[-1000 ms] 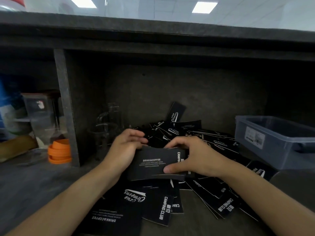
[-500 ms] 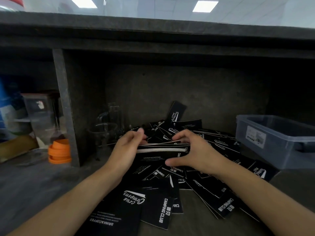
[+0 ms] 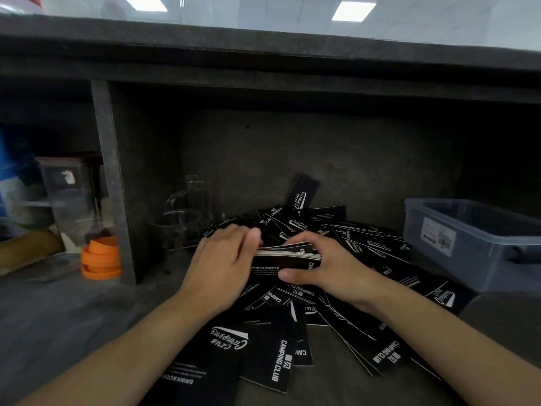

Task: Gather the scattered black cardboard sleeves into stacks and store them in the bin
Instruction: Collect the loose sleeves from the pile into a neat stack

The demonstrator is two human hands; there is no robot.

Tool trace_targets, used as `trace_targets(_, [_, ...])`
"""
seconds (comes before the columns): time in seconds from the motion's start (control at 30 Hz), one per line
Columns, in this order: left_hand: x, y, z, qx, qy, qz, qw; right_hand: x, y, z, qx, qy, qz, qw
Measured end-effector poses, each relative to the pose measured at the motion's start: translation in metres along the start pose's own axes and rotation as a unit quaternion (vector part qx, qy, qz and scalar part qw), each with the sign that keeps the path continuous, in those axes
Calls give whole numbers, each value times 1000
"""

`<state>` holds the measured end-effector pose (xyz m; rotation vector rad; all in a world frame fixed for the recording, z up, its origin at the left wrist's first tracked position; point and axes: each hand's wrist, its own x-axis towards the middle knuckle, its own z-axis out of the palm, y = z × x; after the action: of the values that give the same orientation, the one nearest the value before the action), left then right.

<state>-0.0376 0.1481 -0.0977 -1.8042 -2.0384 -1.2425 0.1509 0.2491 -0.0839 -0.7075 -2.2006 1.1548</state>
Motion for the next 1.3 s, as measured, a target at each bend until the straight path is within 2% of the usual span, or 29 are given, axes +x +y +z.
trace_targets(0.03, [-2, 4, -1, 56, -24, 23, 998, 0, 0, 0, -6, 0, -4, 1000])
trace_targets(0.1, [-3, 8, -1, 81, -60, 5, 995, -1, -2, -1, -32, -2, -22, 999])
trace_targets(0.4, [-1, 5, -3, 77, -77, -1, 994, -6, -14, -27, -157, 67, -117, 978])
trace_targets(0.47, [-1, 5, -4, 54, -75, -3, 996, -8, -15, -27, -176, 95, -163, 966])
trace_targets(0.57, [-1, 4, -5, 29, -75, -17, 997, -8, -18, -38, -159, 144, -208, 954])
trace_targets(0.63, [0, 5, -5, 22, -73, -16, 997, -8, -17, -50, -132, 160, -197, 958])
trace_targets(0.73, [-1, 3, -5, 10, -68, -6, 998, -6, -11, -55, -174, 160, -160, 958])
trace_targets(0.83, [0, 2, -6, -5, -70, 4, 998, -1, -10, -61, -186, 270, -154, 932])
trace_targets(0.93, [0, -1, -10, -14, -97, 24, 995, 1, -7, -78, -63, 371, -65, 924])
trace_targets(1.0, [0, -5, -12, 12, -134, 51, 990, 3, 0, -81, 50, 354, 26, 934])
trace_targets(1.07, [1, -8, -13, 47, -157, 76, 983, 6, 5, -70, 129, 290, 92, 944])
trace_targets(1.2, [0, -11, -11, 11, -120, 69, 990, 10, 8, -45, 83, 171, 168, 967])
trace_targets(1.3, [-3, -9, -10, -39, -107, 51, 992, 7, 5, -37, 90, 75, 206, 972])
